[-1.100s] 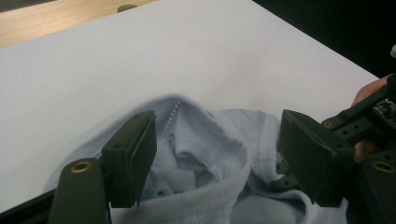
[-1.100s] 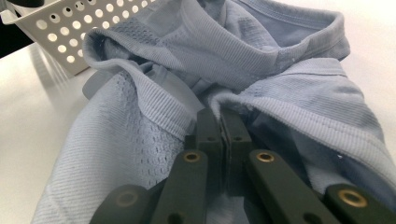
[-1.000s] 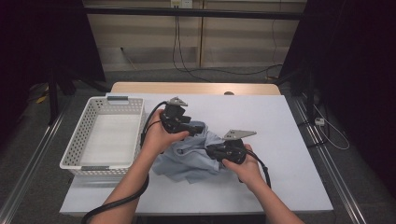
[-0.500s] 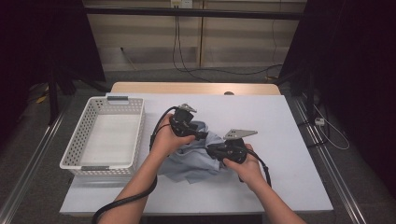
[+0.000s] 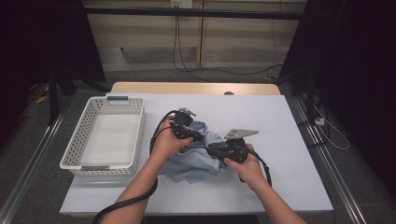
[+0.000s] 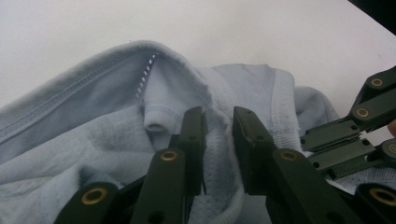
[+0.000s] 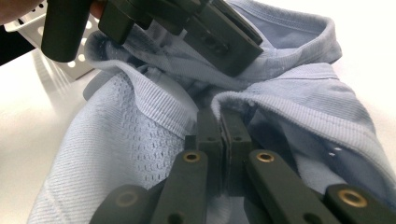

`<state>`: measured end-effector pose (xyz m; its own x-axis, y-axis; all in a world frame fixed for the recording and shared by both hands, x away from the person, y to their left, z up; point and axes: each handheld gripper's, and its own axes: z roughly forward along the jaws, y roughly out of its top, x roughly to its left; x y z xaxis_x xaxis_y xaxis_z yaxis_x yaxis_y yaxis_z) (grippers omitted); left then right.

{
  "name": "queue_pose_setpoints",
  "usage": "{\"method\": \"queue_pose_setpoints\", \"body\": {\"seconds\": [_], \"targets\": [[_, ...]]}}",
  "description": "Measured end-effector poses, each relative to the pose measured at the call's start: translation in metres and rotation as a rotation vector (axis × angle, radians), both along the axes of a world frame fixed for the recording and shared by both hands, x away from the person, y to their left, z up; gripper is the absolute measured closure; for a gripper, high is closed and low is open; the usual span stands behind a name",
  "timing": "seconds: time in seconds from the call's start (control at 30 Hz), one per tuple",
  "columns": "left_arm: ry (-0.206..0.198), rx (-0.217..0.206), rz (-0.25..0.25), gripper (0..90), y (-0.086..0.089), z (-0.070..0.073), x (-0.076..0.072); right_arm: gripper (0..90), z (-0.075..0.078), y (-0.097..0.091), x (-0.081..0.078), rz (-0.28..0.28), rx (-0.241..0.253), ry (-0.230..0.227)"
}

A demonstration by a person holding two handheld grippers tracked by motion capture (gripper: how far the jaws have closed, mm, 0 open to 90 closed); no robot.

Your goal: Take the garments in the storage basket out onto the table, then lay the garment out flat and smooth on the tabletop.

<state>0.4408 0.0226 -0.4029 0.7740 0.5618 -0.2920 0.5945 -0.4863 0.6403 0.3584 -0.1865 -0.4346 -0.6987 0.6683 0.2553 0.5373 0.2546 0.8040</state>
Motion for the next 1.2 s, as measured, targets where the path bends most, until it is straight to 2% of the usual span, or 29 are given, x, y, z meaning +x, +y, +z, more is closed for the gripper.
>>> {"method": "queue_pose_setpoints", "body": {"seconds": [0.17,0.23,0.37,0.43,0.47,0.5,0.6,0.63,0.83,1.2], "targets": [[-0.011,-0.014,-0.003,66.6,0.001,0.003,0.001,89.2,0.0,0.0,0.0,0.001,0.001,0.002],[-0.016,-0.025,-0.007,59.6,-0.001,0.004,0.001,89.2,0.0,0.0,0.0,0.002,0.001,0.001],[-0.02,-0.016,-0.017,55.9,-0.005,0.004,0.001,89.2,0.001,-0.001,0.0,0.001,0.0,-0.001],[-0.038,0.022,-0.003,58.4,-0.006,0.002,0.001,89.2,0.001,-0.002,-0.001,0.0,-0.001,0.0],[-0.019,0.02,0.002,59.6,-0.005,0.0,0.003,89.2,0.001,-0.002,-0.001,-0.001,-0.002,0.0],[0.012,0.001,0.006,64.5,-0.003,-0.003,0.004,89.2,0.002,-0.002,-0.001,-0.003,-0.001,0.0],[0.04,-0.005,0.026,82.5,0.0,-0.003,0.003,89.2,0.003,-0.005,-0.003,-0.007,0.0,-0.005],[0.043,-0.025,0.037,84.0,0.0,-0.001,0.003,89.2,0.003,-0.006,-0.003,-0.01,-0.001,-0.005],[0.03,-0.064,0.054,87.2,0.009,0.018,0.002,89.2,0.006,-0.014,-0.003,-0.03,0.003,-0.006],[0.011,-0.139,0.085,87.6,0.028,0.036,0.006,89.2,0.022,-0.022,-0.002,-0.047,-0.016,-0.044]]}}
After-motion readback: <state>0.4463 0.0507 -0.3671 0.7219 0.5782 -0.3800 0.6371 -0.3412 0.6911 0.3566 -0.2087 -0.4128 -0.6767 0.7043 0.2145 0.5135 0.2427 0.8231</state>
